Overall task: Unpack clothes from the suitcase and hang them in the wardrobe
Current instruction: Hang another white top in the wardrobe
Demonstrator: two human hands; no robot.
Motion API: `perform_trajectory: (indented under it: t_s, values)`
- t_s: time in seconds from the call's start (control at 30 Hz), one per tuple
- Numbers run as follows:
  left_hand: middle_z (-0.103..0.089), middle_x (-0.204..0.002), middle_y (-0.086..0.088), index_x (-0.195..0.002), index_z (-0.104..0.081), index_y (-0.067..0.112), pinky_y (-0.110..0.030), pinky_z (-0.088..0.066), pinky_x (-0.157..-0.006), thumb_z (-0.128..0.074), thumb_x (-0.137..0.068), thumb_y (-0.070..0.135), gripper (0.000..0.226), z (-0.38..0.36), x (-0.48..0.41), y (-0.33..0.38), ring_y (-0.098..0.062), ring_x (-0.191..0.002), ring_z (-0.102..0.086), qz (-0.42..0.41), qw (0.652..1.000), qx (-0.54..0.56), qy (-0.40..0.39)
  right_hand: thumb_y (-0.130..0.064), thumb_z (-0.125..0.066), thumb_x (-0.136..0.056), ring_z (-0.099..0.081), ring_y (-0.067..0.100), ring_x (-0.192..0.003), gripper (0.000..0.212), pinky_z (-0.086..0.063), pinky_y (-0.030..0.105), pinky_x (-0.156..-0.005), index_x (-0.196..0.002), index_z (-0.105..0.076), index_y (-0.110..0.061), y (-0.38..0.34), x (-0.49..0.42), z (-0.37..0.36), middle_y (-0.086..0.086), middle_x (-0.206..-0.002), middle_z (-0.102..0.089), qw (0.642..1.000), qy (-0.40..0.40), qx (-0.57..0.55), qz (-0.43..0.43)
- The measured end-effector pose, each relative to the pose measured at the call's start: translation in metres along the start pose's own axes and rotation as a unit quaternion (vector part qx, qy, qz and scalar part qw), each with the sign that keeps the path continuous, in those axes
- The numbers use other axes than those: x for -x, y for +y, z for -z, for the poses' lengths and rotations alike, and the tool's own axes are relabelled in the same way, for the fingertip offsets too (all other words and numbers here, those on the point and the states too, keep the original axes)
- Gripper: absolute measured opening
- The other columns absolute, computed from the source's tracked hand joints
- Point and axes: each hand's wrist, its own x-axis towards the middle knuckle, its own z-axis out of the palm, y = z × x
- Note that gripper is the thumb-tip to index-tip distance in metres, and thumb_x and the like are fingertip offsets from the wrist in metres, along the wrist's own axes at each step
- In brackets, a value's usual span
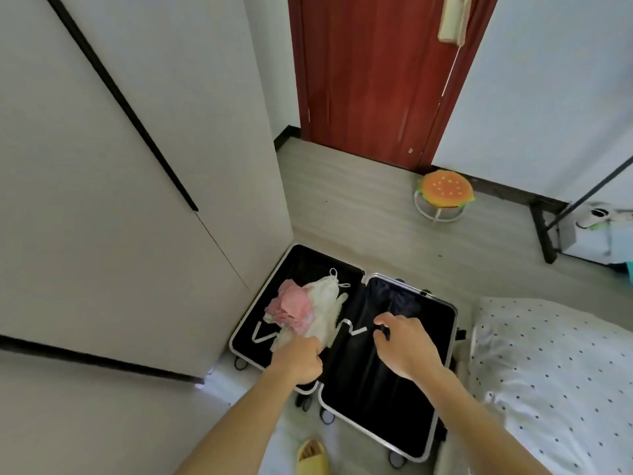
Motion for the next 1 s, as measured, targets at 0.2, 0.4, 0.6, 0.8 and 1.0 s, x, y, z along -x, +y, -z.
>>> perform_trajectory:
  t_s: [0.2,0.4,0.6,0.8,1.0]
  values:
    - [-0.05,-0.133,-0.005,-0.135,-0.049,0.02,-0.038,-0.048,-0.094,-0.043,-0.099,0.026,0.037,-0.067,-0.105,-0.035,-0.025,-0.117,-0.053,0.044,0.998,-0.024,-0.046,-0.033,-0.043,-0.098,-0.046,0.023,-0.124,0.04,-0.052,0.036,-0.087,-0.137,-0.052,-0.028,0.051,-0.085,-0.087,-0.004,-0.121,-0.06,0.999,-0.047,-0.011,-0.017]
    - [-0.045,-0.14,-0.005,-0.14,-0.041,0.02,-0.039,-0.046,-0.095,-0.044,-0.099,0.03,0.042,-0.163,-0.262,-0.092,-0.025,-0.123,-0.048,0.087,0.994,-0.048,-0.041,-0.036,-0.04,-0.101,-0.029,0.018,-0.14,0.043,-0.042,0.036,-0.104,-0.143,-0.044,-0.029,0.121,-0.188,-0.232,-0.011,-0.146,-0.045,0.998,-0.069,0.004,0.008]
    - [-0.042,-0.141,-0.008,-0.143,-0.032,0.017,-0.041,-0.044,-0.093,-0.049,-0.097,0.046,0.057,-0.288,-0.437,-0.166,-0.029,-0.125,-0.047,0.131,0.989,-0.071,-0.007,-0.047,-0.037,-0.097,-0.027,0.025,-0.147,0.048,-0.035,0.045,-0.112,-0.138,-0.054,-0.03,0.192,-0.295,-0.431,0.004,-0.155,-0.04,0.985,-0.06,0.101,0.126]
    - [-0.046,-0.137,-0.007,-0.138,-0.035,0.013,-0.044,-0.045,-0.086,-0.053,-0.092,0.06,0.067,-0.381,-0.539,-0.215,-0.03,-0.12,-0.05,0.159,0.98,-0.092,0.08,-0.045,-0.037,-0.099,0.0,0.021,-0.153,0.046,-0.025,0.052,-0.118,-0.143,-0.048,-0.033,0.244,-0.328,-0.558,-0.001,-0.164,-0.018,0.979,-0.009,0.093,0.182]
    - [-0.053,-0.127,-0.01,-0.127,-0.048,0.014,-0.041,-0.043,-0.085,-0.043,-0.099,0.034,0.034,-0.395,-0.571,-0.246,-0.031,-0.114,-0.051,0.124,0.983,-0.102,0.089,-0.041,-0.04,-0.099,0.006,0.019,-0.153,0.046,-0.04,0.046,-0.11,-0.143,-0.048,-0.031,0.255,-0.337,-0.592,-0.001,-0.165,-0.012,0.987,-0.038,0.045,0.149]
